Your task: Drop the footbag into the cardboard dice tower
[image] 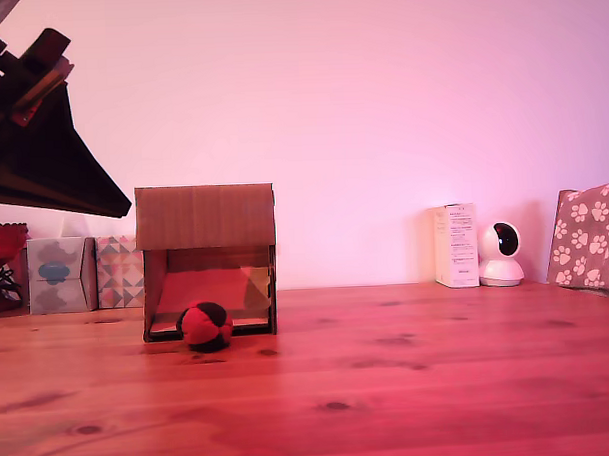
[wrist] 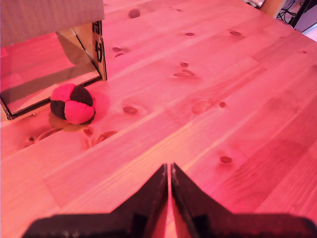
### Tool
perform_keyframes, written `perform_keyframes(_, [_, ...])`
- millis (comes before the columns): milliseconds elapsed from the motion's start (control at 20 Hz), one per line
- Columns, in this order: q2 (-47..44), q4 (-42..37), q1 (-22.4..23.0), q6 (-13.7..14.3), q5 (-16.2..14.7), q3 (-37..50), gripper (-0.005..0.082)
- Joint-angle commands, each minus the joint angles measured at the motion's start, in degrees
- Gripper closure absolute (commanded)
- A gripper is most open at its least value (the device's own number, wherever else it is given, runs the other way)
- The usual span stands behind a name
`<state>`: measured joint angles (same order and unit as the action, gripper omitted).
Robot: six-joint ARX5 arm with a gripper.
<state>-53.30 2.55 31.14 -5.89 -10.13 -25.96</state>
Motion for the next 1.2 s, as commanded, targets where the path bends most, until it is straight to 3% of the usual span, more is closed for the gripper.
perform_keyframes(0, [0.02, -0.83, 0.11, -0.15, 0.07, 1.51, 0.0790])
perform_keyframes(350, [0.04, -0.85, 0.11, -0.15, 0.17, 1.51, 0.0790])
perform_keyframes(500, [0.07, -1.57, -0.02, -0.98, 6.40, 1.51, 0.0790])
perform_keyframes(750, [-0.15, -5.09, -1.20, -2.43, 11.32, 1.51, 0.0790])
perform_keyframes(1150, [-11.93, -19.98, -1.22, -3.39, 10.78, 1.51, 0.0790])
